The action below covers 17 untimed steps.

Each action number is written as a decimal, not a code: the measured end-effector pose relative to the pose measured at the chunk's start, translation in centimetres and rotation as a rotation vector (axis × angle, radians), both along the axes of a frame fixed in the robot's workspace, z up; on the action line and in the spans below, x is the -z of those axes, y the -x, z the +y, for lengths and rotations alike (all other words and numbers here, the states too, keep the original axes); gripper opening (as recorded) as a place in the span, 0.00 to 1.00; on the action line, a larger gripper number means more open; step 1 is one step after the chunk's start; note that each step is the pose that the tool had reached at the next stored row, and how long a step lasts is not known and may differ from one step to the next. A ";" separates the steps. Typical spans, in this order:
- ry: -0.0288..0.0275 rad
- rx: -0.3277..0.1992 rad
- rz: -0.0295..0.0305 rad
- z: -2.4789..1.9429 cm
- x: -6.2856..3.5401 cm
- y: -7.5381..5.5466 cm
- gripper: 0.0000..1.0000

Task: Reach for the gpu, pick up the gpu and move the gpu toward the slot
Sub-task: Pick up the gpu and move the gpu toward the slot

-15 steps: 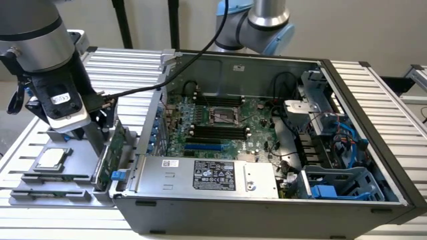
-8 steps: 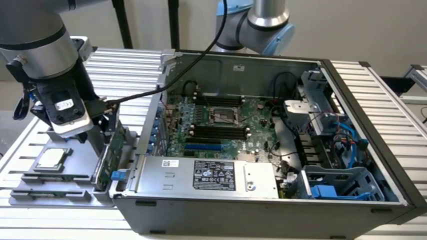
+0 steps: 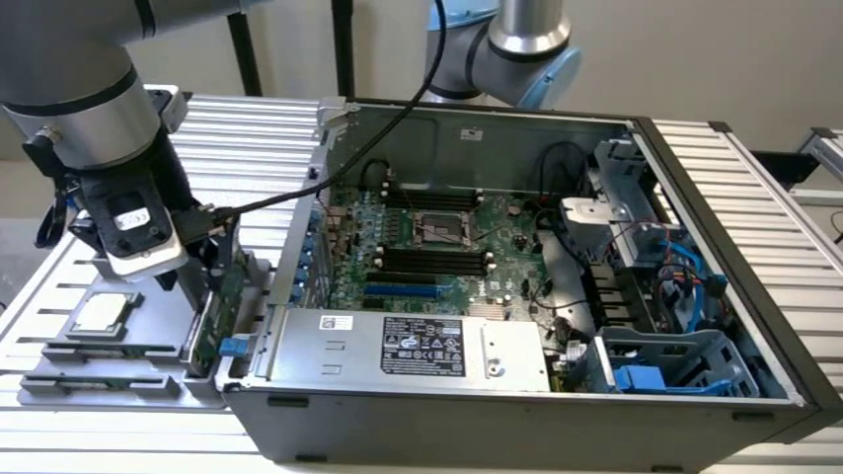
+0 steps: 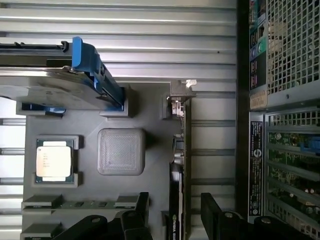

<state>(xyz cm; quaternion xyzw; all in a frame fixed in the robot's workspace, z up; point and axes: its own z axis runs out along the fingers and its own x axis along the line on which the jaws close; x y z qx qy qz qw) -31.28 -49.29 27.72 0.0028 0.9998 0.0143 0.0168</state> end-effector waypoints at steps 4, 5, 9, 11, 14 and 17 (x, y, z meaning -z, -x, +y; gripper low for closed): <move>0.0046 0.001 -0.0008 0.00 0.67 0.0 0.54; 0.0059 0.001 -0.0010 0.00 0.85 0.0 0.54; 0.0105 0.001 -0.0016 0.01 1.39 0.0 0.54; 0.0122 0.001 -0.0019 0.02 1.65 -0.1 0.54; 0.0149 0.001 -0.0026 0.04 2.03 -0.1 0.54; 0.0165 0.001 -0.0031 0.09 2.37 -0.2 0.54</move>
